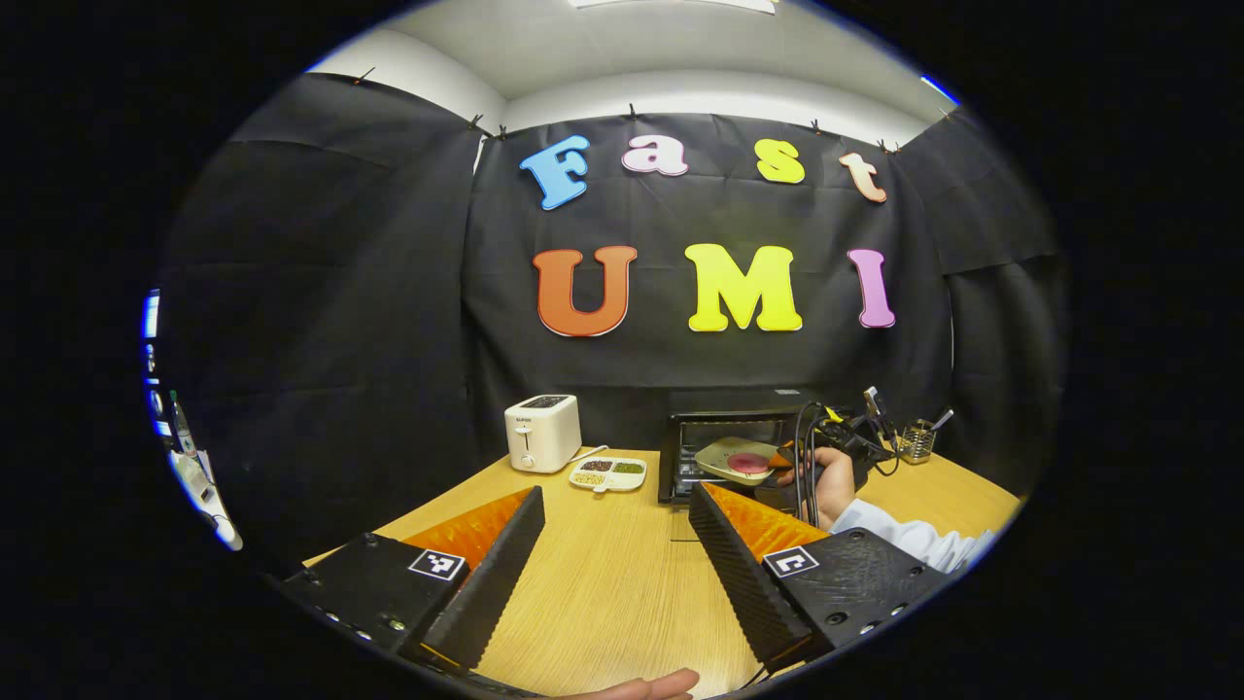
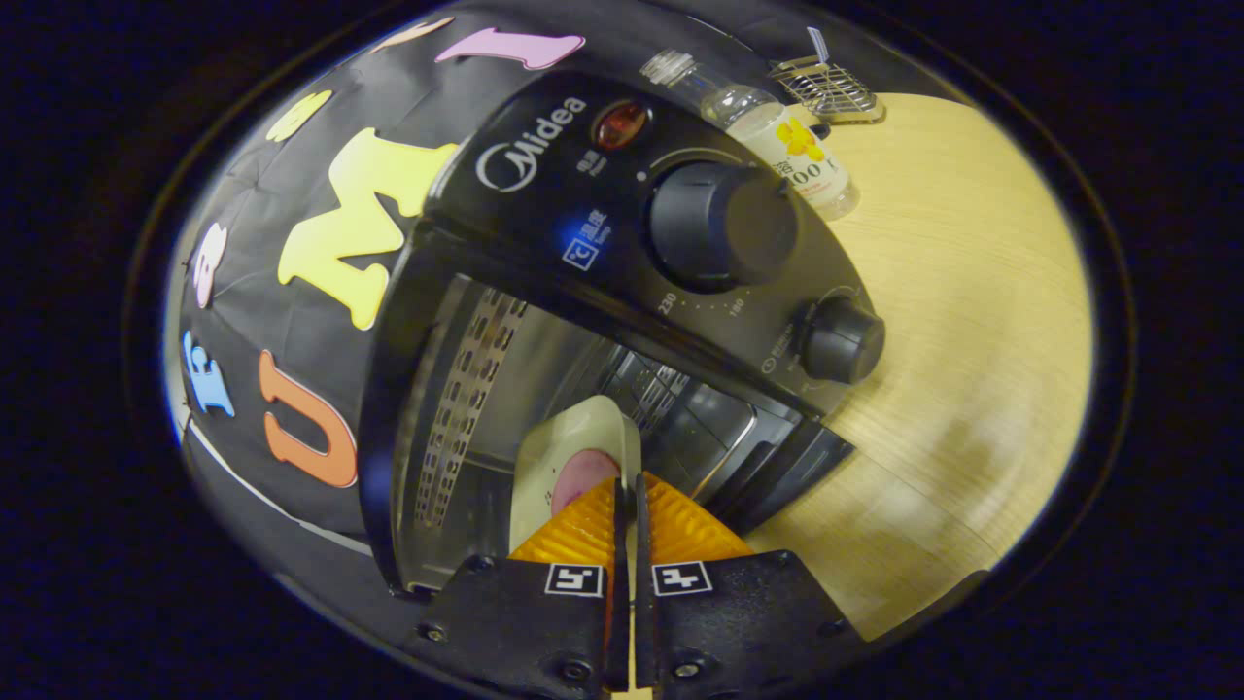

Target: Open the electric oven with the left hand, put the food in, and close the electric oven.

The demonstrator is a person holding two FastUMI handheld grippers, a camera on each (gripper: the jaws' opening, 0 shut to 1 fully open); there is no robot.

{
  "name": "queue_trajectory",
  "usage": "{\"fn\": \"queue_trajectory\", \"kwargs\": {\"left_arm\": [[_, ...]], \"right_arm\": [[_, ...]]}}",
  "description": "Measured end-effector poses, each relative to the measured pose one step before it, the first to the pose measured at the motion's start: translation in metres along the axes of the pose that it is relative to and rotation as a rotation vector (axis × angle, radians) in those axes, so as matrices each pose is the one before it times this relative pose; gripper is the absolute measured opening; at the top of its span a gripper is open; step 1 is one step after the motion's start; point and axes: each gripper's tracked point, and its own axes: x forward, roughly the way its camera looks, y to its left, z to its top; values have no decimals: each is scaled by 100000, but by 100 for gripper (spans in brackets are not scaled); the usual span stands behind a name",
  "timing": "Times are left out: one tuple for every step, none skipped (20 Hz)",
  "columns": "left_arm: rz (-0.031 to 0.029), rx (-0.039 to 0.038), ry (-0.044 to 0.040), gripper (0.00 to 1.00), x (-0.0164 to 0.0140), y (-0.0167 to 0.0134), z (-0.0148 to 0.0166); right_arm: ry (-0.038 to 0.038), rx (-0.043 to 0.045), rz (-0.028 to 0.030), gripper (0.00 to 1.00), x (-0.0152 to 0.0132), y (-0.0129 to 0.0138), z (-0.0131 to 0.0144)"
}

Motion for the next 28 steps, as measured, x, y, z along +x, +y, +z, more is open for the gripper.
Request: {"fn": "queue_trajectory", "kwargs": {"left_arm": [[-288, 435, 499, 96, 79, -81, -219], [-278, 287, 570, 96, 197, -291, -212], [-255, 282, 171, 95, 278, -70, -248], [-300, 278, 599, 96, 286, -146, -209], [133, 232, 831, 96, 78, 7, -404], [357, 190, 991, 96, -238, -127, -213], [479, 72, 927, 95, -43, 68, -220], [345, -117, 568, 96, -30, 103, -169], [-13, -211, 154, 96, -116, 10, -2], [-129, -372, 44, 96, -219, -32, 57], [-240, -427, 29, 96, -45, 16, -8], [-415, -381, 44, 96, -221, -1, 29], [-269, -213, 159, 96, -294, 15, -51], [-110, 117, -69, 96, 57, 391, -161], [329, 273, 401, 96, -236, 270, -44], [683, 35, 383, 96, -269, 194, -31], [323, -173, 74, 96, -169, 19, 7], [148, -361, -41, 95, -375, 38, 146], [233, -450, 28, 95, -182, 110, -29], [200, -531, 75, 96, -207, 39, -4], [-243, -419, 388, 96, -237, -224, -178], [-552, -409, 359, 96, -139, -264, -85], [-685, -378, -83, 96, -223, -307, 154], [-761, -539, -203, 96, -145, -328, 138], [-832, -677, -410, 96, -53, -358, 110], [-1110, -731, -8, 96, 112, -523, 78], [-1154, -637, 210, 96, 175, -488, -75], [-1309, -442, 438, 96, 192, -590, 11]], "right_arm": [[-1232, -996, 1564, 5, 520, 418, 240], [-1327, -2231, 1806, 6, 429, 435, 247], [-1686, -3138, 1088, 7, 169, 446, 274], [-1675, -3059, 467, 8, 236, 299, 239], [-914, -3533, 485, 10, 177, 325, 254], [-716, -3152, 529, 11, -12, 161, 120], [-835, -3123, -998, 11, -112, -157, 78], [-1204, -3336, -1689, 12, -163, -470, 30], [-1818, -2726, 598, 13, -203, 44, 218], [-1623, -3008, 1190, 16, -507, 81, 194], [-1109, -3421, 51, 18, -598, -273, -139], [-1323, -3643, -1636, 27, -733, -627, 124], [-1023, -3909, -725, 34, -633, -438, -161], [-1053, -3708, -503, 38, -969, -194, -104], [333, -2795, 1714, 40, -840, 301, -196], [370, -2408, 2088, 48, -959, 182, -257], [465, -1958, 1651, 55, -1021, 321, 15], [-175, -2892, 1852, 60, -877, 249, 48], [-555, -3999, 1313, 66, -1166, 172, 258], [-1028, -4668, 1715, 71, -1014, 333, 369], [-931, -5097, 1376, 77, -1194, 244, 429], [-811, -4428, 1438, 87, -1299, 153, 457], [-1003, -3460, 1571, 89, -1405, 54, 625], [-1077, -2410, 1292, 91, -1477, 63, 694], [-1649, -2254, 1141, 91, -1730, -146, 878], [-1728, -2194, 755, 94, -1427, -80, 1115], [-2263, -2056, 202, 98, -1628, -358, 1221], [-2741, -1908, 515, 99, -1677, -304, 1292]]}}
